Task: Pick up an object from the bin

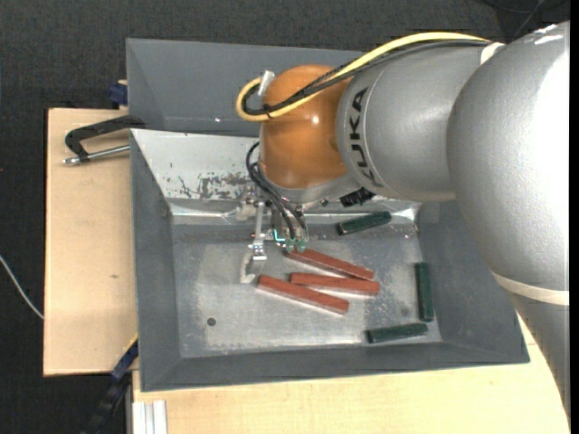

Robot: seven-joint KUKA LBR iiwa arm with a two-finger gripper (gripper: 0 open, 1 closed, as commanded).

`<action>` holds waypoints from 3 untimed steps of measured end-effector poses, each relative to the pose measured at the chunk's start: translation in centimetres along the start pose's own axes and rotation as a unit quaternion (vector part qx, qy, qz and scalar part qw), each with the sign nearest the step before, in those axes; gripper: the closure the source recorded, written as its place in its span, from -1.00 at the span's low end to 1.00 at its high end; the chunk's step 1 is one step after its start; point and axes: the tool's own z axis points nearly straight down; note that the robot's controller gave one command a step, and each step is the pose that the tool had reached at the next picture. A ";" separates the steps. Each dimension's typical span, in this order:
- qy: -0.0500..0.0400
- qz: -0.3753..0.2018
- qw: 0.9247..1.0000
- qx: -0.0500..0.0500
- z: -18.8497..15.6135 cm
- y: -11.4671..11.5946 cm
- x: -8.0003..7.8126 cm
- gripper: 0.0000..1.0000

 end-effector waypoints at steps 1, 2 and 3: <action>-0.003 0.001 1.000 0.000 -0.5 -0.1 -0.2 -1.00; -0.009 -0.001 1.000 -0.002 5.4 -6.7 5.7 -1.00; -0.007 -0.002 1.000 -0.001 5.0 -5.9 5.2 -1.00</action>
Offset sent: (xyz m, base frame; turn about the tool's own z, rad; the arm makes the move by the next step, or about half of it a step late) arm -0.0597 -0.0676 -0.0567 -0.0043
